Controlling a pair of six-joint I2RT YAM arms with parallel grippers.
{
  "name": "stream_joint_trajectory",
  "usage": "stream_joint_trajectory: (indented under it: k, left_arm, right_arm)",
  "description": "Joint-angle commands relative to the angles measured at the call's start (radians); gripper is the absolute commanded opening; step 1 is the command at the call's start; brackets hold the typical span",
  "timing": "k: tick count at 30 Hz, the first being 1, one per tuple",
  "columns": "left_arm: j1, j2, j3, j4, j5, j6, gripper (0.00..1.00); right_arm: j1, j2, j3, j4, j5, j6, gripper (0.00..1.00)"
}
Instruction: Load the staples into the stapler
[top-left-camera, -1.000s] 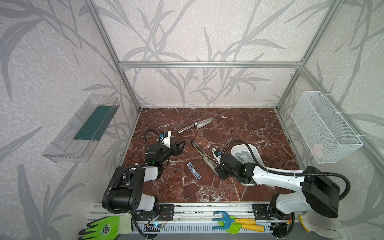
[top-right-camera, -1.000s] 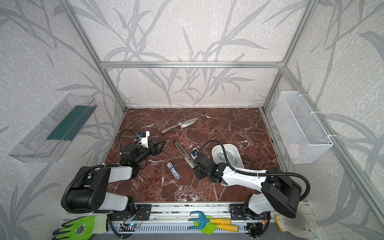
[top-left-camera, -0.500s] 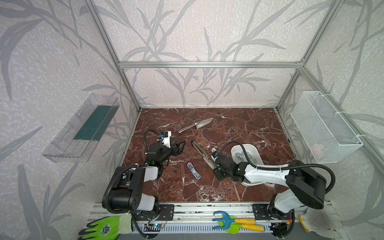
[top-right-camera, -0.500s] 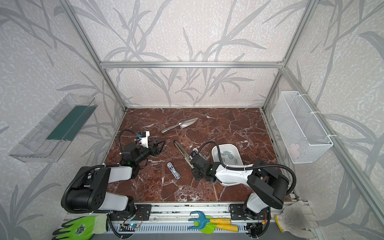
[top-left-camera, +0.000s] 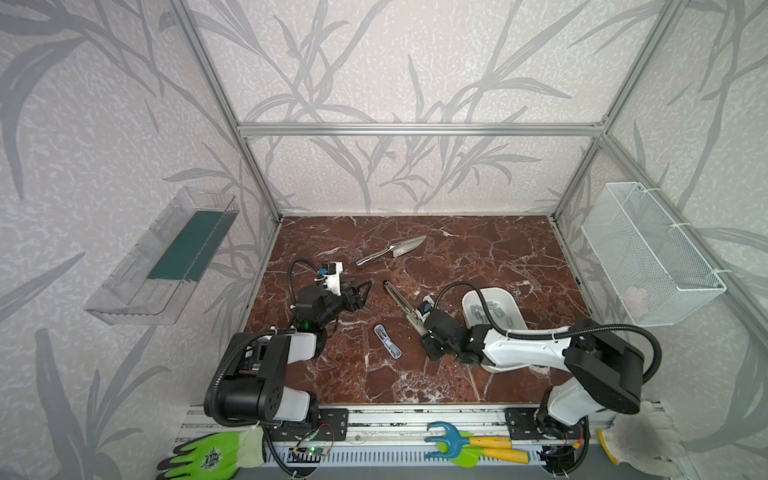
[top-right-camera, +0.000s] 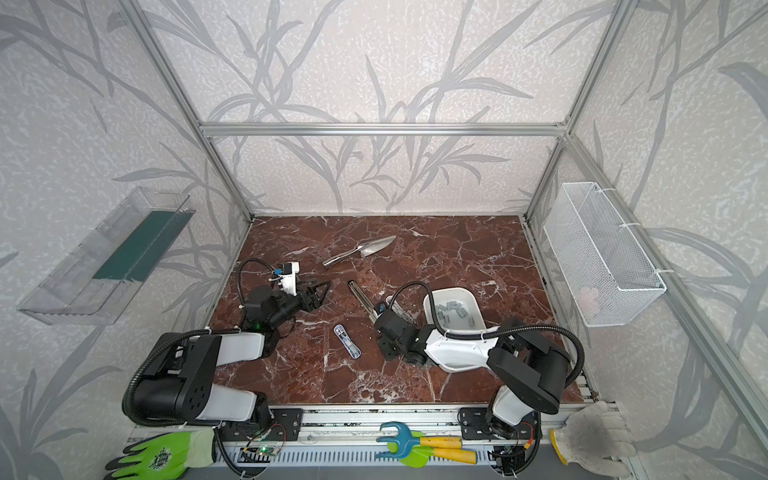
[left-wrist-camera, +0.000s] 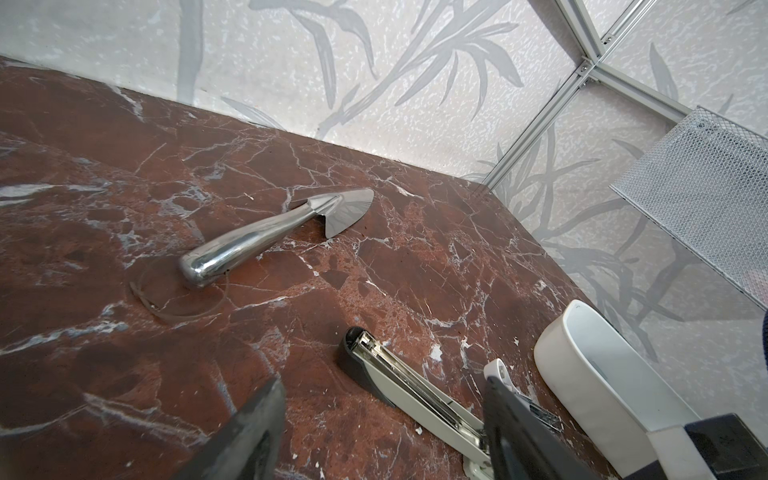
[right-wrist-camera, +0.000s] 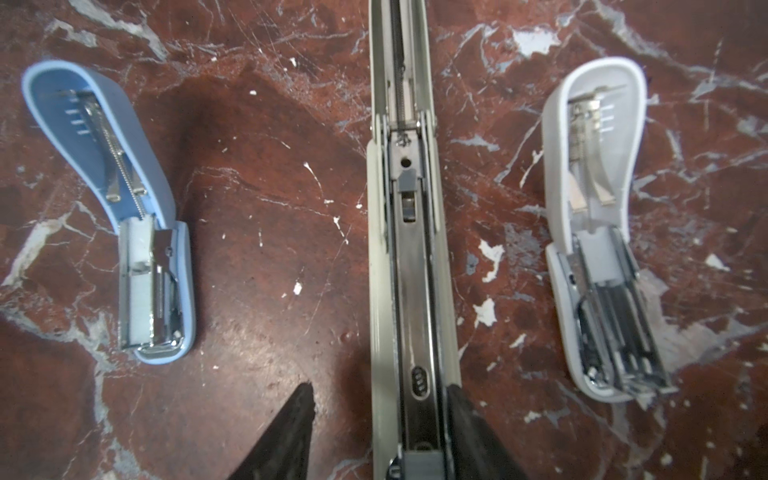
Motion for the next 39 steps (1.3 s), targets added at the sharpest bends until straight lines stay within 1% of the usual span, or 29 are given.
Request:
stream_joint_trajectory:
  k: [1,4,8,11,13,14,16,17,20,23,24,26,28,33,37,39]
  left_arm:
    - [0.001,0.004,-0.001,0.041,0.008,-0.004,0.76]
    - [0.001,0.004,-0.001,0.041,0.008,-0.004,0.76]
    - [0.001,0.002,-0.001,0.038,0.004,-0.004,0.76]
    - [0.001,0.003,0.004,0.029,-0.003,-0.002,0.76]
    - [0.001,0.002,0.004,0.025,-0.004,-0.003,0.76]
    - [0.001,0.003,0.005,0.023,-0.007,-0.002,0.76]
    - [0.001,0.001,0.007,0.014,-0.015,-0.001,0.76]
    - [0.001,0.001,0.010,0.004,-0.024,-0.001,0.76]
    - [0.001,0.006,0.030,-0.046,-0.050,0.004,0.76]
    - [0.002,0.021,0.060,-0.091,-0.084,0.013,0.76]
    - [0.001,0.030,0.074,-0.110,-0.092,0.012,0.76]
    - [0.001,0.040,0.097,-0.149,-0.096,0.011,0.76]
    - [0.001,0.039,0.100,-0.155,-0.113,0.008,0.76]
    - [0.001,0.018,0.076,-0.139,-0.162,0.008,0.76]
    - [-0.001,0.015,0.072,-0.132,-0.179,0.011,0.76]
    - [-0.001,0.020,0.079,-0.141,-0.178,0.014,0.76]
  right_arm:
    - [0.004,-0.033,0.035,-0.007,0.022,-0.028,0.51]
    - [0.004,-0.096,0.058,-0.060,0.055,-0.057,0.51]
    - [0.004,-0.208,0.088,-0.147,0.141,-0.093,0.55]
    - [0.000,-0.301,0.093,-0.188,0.247,-0.118,0.55]
    - [-0.046,-0.365,0.091,-0.240,0.313,-0.114,0.50]
    - [-0.077,-0.389,0.090,-0.266,0.322,-0.104,0.48]
    - [-0.171,-0.439,0.077,-0.313,0.326,-0.083,0.41]
    - [-0.213,-0.459,0.070,-0.329,0.322,-0.070,0.39]
    - [-0.371,-0.482,0.049,-0.370,0.266,-0.041,0.39]
    - [-0.511,-0.443,0.045,-0.407,0.203,-0.025,0.36]
    - [-0.554,-0.423,0.042,-0.410,0.165,-0.020,0.35]
    - [-0.607,-0.378,0.040,-0.398,0.100,-0.031,0.33]
    - [-0.622,-0.329,0.048,-0.392,0.092,-0.039,0.30]
    - [-0.623,-0.219,0.053,-0.345,0.032,-0.060,0.28]
    - [-0.627,-0.129,0.106,-0.415,-0.041,-0.057,0.22]
    - [-0.627,-0.112,0.097,-0.409,-0.085,-0.044,0.22]
